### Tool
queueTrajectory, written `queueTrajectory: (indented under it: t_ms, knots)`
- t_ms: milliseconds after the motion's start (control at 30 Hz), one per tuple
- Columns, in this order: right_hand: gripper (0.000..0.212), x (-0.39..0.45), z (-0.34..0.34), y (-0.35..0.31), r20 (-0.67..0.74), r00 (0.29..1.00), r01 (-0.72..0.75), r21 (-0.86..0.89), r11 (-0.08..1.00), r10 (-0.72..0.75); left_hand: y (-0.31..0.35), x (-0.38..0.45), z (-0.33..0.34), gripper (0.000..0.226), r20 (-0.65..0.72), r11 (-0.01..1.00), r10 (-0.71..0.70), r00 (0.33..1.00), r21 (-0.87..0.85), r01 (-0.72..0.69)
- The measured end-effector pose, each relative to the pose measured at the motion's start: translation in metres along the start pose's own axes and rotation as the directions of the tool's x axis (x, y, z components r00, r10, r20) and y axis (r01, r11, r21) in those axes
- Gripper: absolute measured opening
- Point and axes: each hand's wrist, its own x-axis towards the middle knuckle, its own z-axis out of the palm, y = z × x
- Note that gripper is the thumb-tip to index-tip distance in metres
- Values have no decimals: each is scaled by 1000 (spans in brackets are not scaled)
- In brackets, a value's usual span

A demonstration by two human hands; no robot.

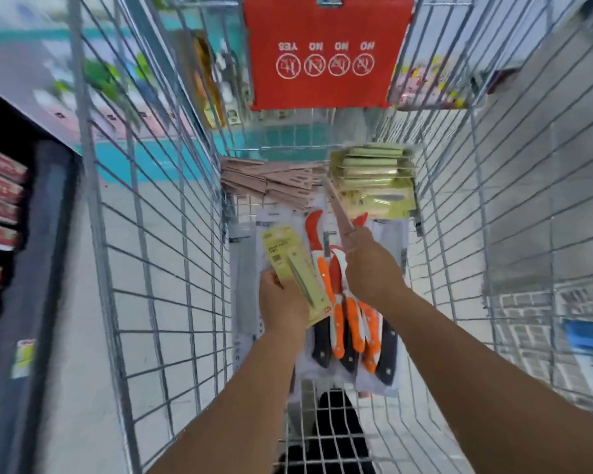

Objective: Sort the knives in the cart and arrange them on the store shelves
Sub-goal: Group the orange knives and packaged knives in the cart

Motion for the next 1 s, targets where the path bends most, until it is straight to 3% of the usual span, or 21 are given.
queueTrajectory:
  t_ms: [100, 233, 400, 633, 800, 1000]
  knots:
    - [35, 35, -10, -20, 20, 995, 99, -164, 981, -97, 14, 14, 3, 12, -66, 995, -36, 997, -90, 30]
    - [64, 85, -16, -46, 72, 972, 233, -395, 888, -223, 27, 29, 7, 14, -70, 985, -106, 992, -141, 95]
    - [64, 136, -14, -77, 95, 935, 325, -623, 711, -343, 37, 55, 11, 18, -115, 985, -138, 984, -122, 123]
    - [78, 188, 6, -96, 129, 895, 386, -702, 598, -426, 40, 84, 16, 27, -127, 972, -181, 975, -174, 158]
    - [68, 207, 20, -83, 280, 898, 435, -688, 582, -340, 35, 95, 16, 22, -99, 970, -164, 982, -195, 142]
    - [65, 188, 9, -83, 249, 909, 417, -529, 739, -335, 36, 90, 16, 18, -85, 961, -155, 984, -244, 130]
